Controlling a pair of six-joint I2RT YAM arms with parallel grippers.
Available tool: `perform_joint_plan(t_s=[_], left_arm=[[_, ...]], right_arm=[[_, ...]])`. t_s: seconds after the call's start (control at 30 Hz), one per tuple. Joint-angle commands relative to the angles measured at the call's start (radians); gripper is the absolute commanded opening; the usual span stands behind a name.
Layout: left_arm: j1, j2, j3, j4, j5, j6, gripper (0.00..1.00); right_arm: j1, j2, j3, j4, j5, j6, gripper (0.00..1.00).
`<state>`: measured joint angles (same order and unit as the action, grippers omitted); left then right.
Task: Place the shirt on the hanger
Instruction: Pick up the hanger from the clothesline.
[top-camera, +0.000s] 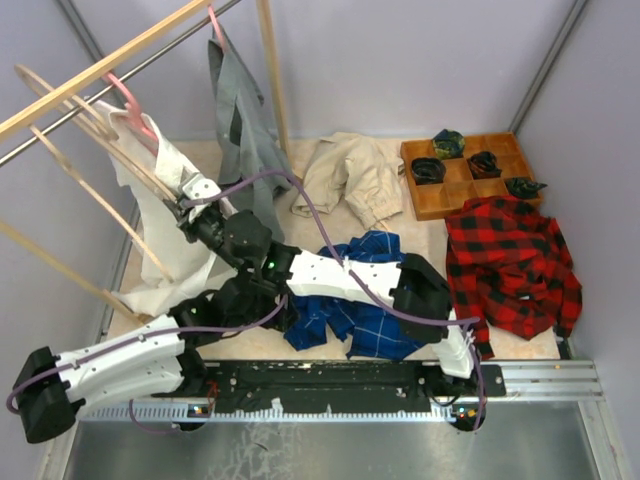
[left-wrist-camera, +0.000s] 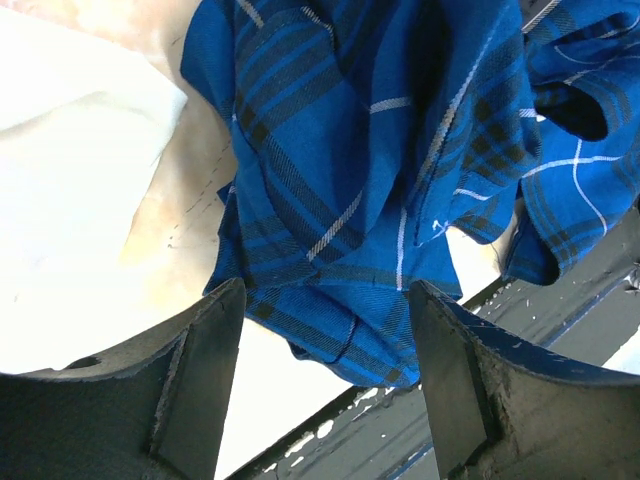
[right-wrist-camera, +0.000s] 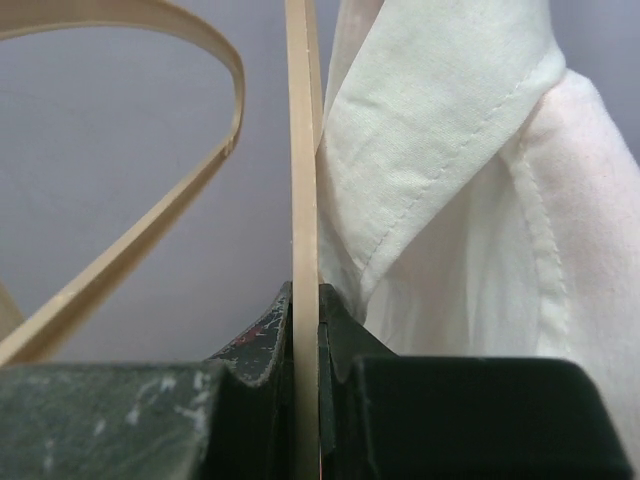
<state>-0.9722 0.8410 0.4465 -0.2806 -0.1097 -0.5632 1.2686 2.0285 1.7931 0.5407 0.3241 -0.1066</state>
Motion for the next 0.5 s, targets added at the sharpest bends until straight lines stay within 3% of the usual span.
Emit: perform_joint_plan(t_s=[0.0,0.23,0.47], left_arm=[[0.005,-0.026,-0.019,-0.028,-0.034,-0.052,0.73],[0.004,-0.052,-0.024,-0.054,-0.051,-0.069,0.74],[0.004,-0.063,-0.013,-0.074,-0.078,-0.077,0.74]], right_arm=[[-0.009,0.023,0.007,0.292,-0.018,-0.041,0.00],[-0.020,0.065,0.018,0.398,-0.039,-0.025,0.00],[-0.015,-0.067,-0.123,0.406,-0.063,0.034,0.00]])
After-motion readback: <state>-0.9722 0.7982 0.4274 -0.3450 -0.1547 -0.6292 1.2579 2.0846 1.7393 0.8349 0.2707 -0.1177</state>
